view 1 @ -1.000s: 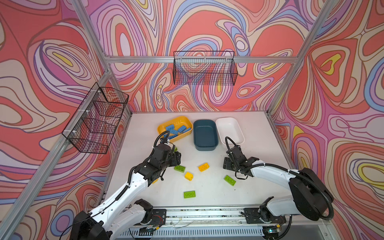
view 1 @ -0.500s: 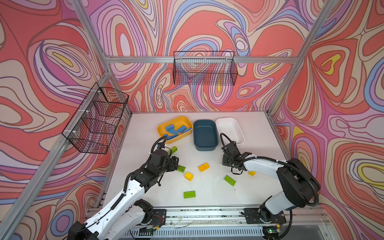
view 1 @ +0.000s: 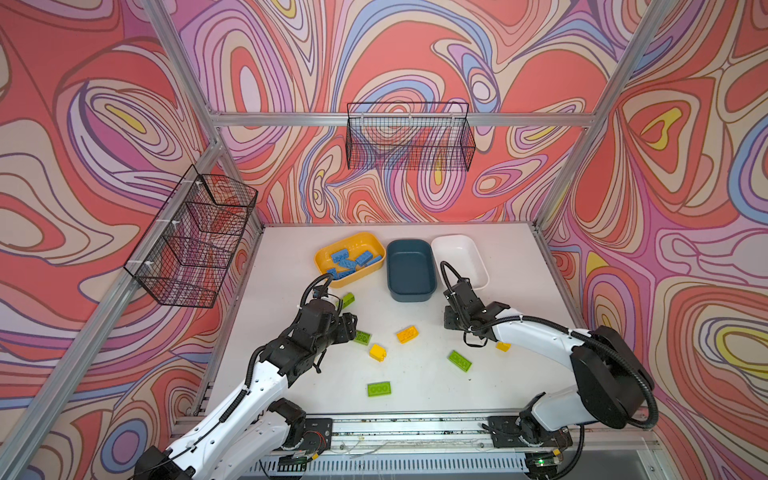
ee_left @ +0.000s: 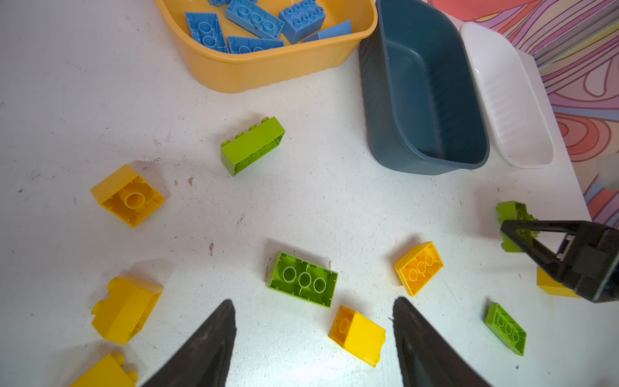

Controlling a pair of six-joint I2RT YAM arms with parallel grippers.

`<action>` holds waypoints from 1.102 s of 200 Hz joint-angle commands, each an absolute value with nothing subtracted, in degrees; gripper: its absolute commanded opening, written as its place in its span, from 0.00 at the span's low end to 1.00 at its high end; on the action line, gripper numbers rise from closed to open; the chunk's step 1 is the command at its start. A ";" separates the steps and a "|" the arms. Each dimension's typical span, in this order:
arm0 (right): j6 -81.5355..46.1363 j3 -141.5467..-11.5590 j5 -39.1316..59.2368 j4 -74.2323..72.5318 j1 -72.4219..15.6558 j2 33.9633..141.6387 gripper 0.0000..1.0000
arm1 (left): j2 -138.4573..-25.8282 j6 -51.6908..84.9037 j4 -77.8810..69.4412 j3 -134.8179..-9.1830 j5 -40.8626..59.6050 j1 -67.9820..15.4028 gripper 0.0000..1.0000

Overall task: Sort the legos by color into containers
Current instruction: 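Carry the green brick with the right gripper over the teal tub, then drop the green brick into the teal tub while the left gripper reaches out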

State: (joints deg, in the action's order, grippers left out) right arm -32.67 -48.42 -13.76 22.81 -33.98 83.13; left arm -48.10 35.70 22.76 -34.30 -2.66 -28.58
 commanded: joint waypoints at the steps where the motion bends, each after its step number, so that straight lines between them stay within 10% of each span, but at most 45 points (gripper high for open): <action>1: -28.43 -55.59 -8.35 25.81 -34.65 80.64 0.29 | -46.78 37.41 24.86 -33.97 -1.75 -28.92 0.74; 165: -21.62 -102.18 -3.98 31.23 -34.25 119.18 0.36 | -57.67 47.87 19.77 -26.54 3.05 -32.79 0.73; 220: -21.61 -102.20 -4.79 31.55 -33.49 117.57 0.69 | -62.98 49.04 15.67 -26.98 2.87 -33.31 0.73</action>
State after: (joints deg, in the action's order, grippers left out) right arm -21.78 -102.43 -3.68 30.59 -33.85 119.46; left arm -61.36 47.11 18.83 -26.72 3.05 -33.04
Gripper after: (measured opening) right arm 0.640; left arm 0.729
